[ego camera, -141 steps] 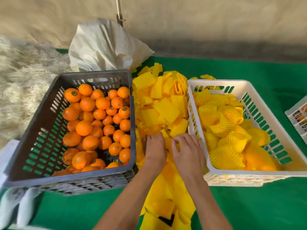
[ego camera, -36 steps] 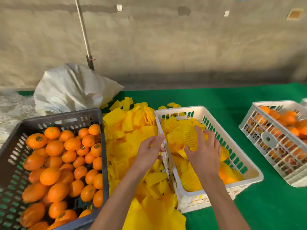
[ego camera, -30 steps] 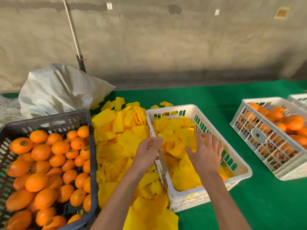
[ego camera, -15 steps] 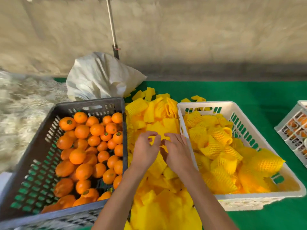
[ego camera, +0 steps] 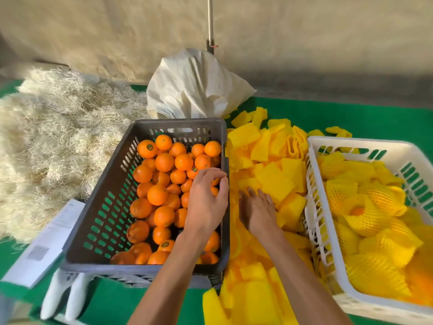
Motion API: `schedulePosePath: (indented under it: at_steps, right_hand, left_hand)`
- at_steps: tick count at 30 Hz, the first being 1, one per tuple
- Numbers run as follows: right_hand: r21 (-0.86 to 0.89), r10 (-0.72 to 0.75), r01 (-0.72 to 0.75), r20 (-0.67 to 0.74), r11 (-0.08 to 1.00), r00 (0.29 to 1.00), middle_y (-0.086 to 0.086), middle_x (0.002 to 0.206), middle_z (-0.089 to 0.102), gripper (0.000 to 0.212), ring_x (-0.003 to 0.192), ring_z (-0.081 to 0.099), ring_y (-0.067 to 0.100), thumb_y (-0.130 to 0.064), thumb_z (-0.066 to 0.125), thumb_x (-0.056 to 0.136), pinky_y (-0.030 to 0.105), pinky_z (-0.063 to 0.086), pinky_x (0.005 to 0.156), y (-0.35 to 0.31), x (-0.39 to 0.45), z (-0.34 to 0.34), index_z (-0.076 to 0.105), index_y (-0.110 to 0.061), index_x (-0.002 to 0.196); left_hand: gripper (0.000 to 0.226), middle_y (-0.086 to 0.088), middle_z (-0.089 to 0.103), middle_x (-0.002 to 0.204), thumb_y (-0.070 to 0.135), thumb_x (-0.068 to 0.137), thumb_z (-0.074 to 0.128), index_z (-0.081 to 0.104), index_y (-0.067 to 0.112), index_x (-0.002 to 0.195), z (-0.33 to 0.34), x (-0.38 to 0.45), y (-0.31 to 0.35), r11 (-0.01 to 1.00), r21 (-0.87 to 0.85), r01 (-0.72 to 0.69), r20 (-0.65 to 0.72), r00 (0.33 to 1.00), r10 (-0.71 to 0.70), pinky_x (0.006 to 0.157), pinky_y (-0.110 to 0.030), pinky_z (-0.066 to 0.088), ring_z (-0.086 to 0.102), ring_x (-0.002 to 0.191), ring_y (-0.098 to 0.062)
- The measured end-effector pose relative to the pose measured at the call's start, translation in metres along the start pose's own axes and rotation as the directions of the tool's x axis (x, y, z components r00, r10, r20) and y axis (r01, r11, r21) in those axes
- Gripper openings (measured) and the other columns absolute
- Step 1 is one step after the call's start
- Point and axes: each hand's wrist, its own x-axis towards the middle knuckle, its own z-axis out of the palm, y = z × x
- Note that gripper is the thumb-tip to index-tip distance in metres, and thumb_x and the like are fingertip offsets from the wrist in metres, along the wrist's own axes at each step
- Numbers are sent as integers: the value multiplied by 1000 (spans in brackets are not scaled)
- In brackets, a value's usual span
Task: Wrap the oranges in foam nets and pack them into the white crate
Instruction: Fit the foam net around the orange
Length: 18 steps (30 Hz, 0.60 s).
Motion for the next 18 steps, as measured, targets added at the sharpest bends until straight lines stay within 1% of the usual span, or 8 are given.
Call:
schedulePosePath:
  at_steps: [2, 4, 7, 9, 11, 13, 14, 18]
  right_hand:
    - [54, -37, 43, -112, 998, 993, 5, 158, 41, 50, 146, 37, 25, -28, 48, 101, 40, 25, 120, 2, -6, -10, 43, -20, 150]
    - [194, -1, 65, -310, 979, 951, 6, 150, 52, 40, 135, 51, 22, -22, 48, 104, 36, 40, 111, -4, -12, -30, 54, -14, 143]
    - [423, 59, 240, -582, 874, 811, 3, 134, 65, 30, 121, 62, 17, -21, 54, 104, 24, 50, 98, -21, -25, -69, 69, -10, 128]
    - [472, 30, 410, -684, 781, 729, -1, 127, 68, 25, 117, 63, 9, -15, 62, 100, 16, 50, 96, -34, -37, -90, 72, -10, 123]
    - [614, 26, 509, -653, 603, 757, -5, 125, 69, 27, 115, 64, 6, -11, 65, 97, 19, 54, 91, -47, -48, -102, 71, -14, 124]
    - [820, 32, 455, -495, 347, 868, -7, 121, 71, 30, 109, 69, 9, -8, 66, 96, 24, 59, 82, -57, -56, -109, 70, -18, 125]
    - [865, 40, 416, -444, 281, 895, -6, 118, 72, 30, 106, 70, 9, -7, 67, 96, 26, 60, 80, -60, -58, -111, 71, -19, 123]
    - [854, 78, 383, -435, 353, 897, -9, 108, 74, 26, 101, 70, 6, -10, 69, 95, 24, 58, 84, -68, -57, -111, 73, -23, 116]
  left_hand:
    - [15, 10, 63, 118, 24, 104, 59, 70, 20, 113, -4, -2, -4, 1000, -16, 12, -6, 1000, -12, 92, -28, 54, 59, 113, -3]
    - [13, 10, 66, 114, 24, 104, 61, 70, 20, 112, -8, -2, -5, 997, -63, 45, -14, 999, -46, 90, -26, 54, 61, 109, -4]
    - [20, 14, 73, 109, 35, 102, 64, 72, 22, 114, -15, 4, 3, 964, -206, 166, 69, 986, -155, 84, -23, 55, 67, 103, 2]
    - [29, 10, 76, 110, 43, 98, 67, 74, 22, 116, -21, 10, 14, 893, -378, 244, 166, 967, -194, 87, -29, 60, 70, 105, -1]
    - [30, 3, 78, 111, 43, 97, 69, 75, 21, 117, -29, 13, 24, 803, -530, 273, 221, 959, -180, 85, -41, 64, 74, 105, -13]
    - [24, -7, 78, 105, 38, 99, 69, 78, 20, 112, -38, 13, 26, 762, -602, 239, 197, 969, -148, 82, -48, 65, 75, 102, -26]
    - [21, -11, 78, 101, 36, 101, 67, 79, 21, 110, -42, 12, 24, 759, -612, 220, 174, 974, -143, 80, -50, 65, 75, 99, -30]
    - [27, -24, 72, 89, 30, 106, 59, 80, 14, 102, -53, 8, 13, 820, -546, 173, 74, 985, -158, 73, -49, 65, 69, 83, -41]
